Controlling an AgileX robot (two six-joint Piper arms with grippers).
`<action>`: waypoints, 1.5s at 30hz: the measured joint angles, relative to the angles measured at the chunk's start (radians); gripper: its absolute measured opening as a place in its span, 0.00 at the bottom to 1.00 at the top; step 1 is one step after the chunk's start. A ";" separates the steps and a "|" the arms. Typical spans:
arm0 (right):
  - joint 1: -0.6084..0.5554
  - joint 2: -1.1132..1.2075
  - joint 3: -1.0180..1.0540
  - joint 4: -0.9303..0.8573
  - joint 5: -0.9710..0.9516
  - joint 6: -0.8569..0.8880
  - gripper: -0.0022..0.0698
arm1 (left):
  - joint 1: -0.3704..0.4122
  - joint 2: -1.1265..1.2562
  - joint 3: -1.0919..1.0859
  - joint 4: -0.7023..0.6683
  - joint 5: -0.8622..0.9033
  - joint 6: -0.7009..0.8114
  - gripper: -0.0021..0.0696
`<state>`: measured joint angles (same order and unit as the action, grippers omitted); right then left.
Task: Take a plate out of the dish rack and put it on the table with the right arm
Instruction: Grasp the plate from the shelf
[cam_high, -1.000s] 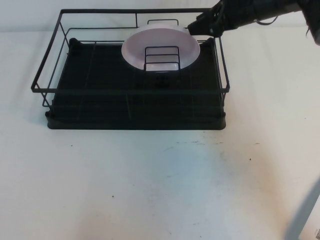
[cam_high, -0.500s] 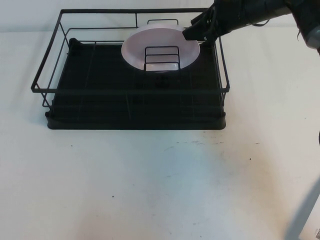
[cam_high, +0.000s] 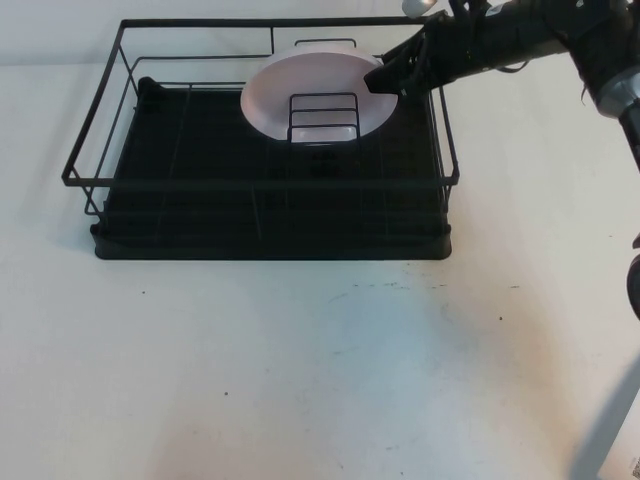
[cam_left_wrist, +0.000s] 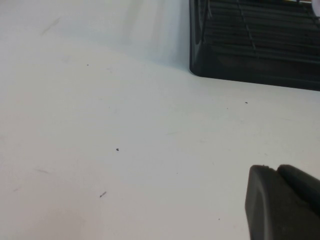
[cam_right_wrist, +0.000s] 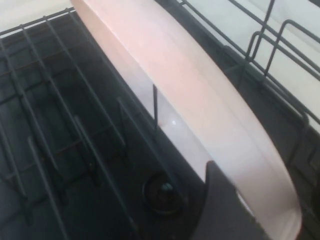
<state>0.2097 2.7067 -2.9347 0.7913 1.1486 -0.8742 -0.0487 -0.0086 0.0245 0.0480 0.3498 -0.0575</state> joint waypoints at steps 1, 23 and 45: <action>0.000 0.001 0.000 0.000 -0.007 0.000 0.50 | 0.000 0.000 0.000 0.000 0.000 0.000 0.02; 0.000 0.058 -0.002 0.032 -0.191 -0.001 0.50 | 0.000 0.000 0.000 0.000 0.000 0.000 0.02; 0.000 0.079 -0.002 0.097 -0.249 -0.001 0.41 | 0.000 0.000 0.000 0.000 0.000 0.000 0.02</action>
<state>0.2097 2.7859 -2.9368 0.8888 0.8992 -0.8751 -0.0487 -0.0086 0.0245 0.0480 0.3498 -0.0575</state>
